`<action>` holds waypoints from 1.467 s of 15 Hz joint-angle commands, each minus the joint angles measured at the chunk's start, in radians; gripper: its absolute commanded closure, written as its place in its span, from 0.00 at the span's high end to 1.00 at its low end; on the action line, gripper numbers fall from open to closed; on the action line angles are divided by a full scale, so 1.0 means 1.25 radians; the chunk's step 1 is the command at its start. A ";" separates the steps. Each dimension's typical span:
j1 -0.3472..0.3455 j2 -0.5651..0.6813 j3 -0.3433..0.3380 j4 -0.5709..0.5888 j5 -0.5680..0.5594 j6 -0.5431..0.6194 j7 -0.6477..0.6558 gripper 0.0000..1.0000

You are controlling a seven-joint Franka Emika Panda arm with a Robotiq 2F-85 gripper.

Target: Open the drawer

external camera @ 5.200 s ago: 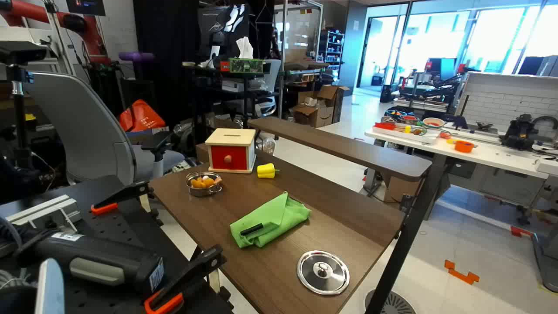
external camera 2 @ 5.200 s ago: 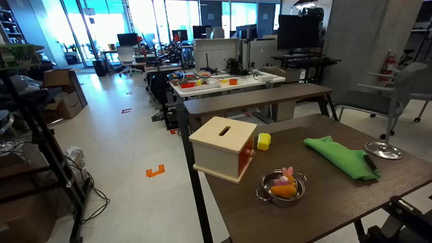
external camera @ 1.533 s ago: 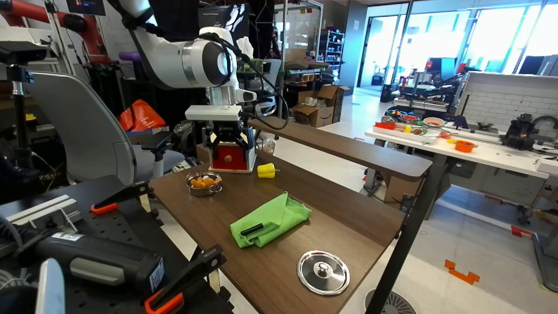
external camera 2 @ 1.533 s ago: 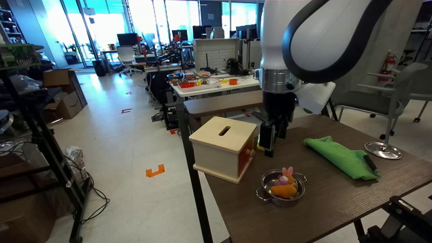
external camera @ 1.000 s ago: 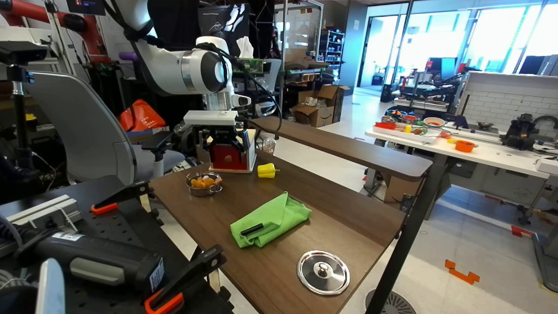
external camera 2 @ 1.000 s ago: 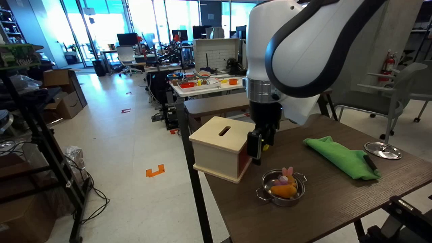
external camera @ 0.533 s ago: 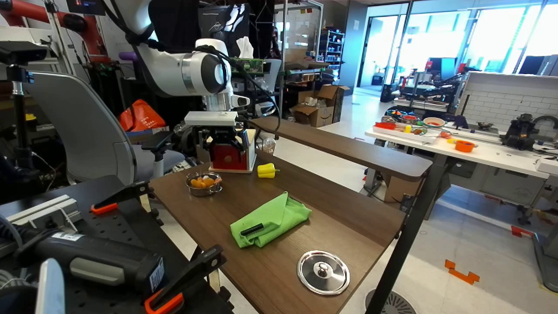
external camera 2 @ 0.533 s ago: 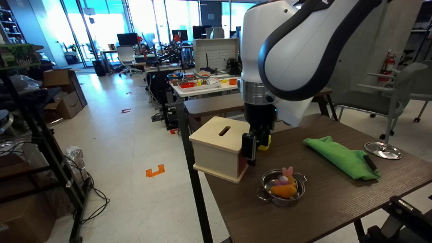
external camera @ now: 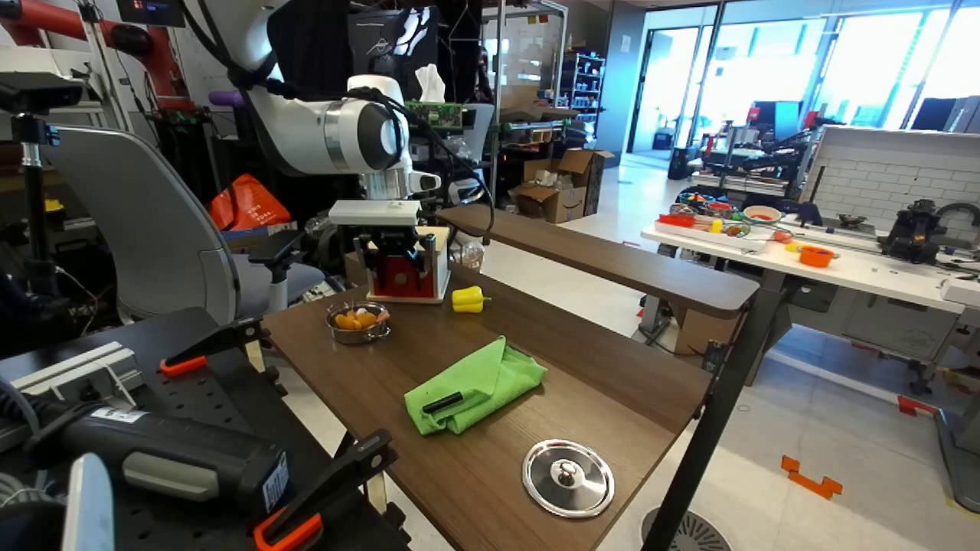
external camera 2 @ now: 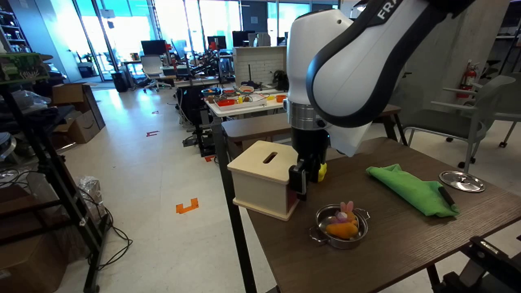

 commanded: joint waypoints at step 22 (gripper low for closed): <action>0.005 -0.045 -0.026 -0.071 -0.001 0.085 0.000 0.70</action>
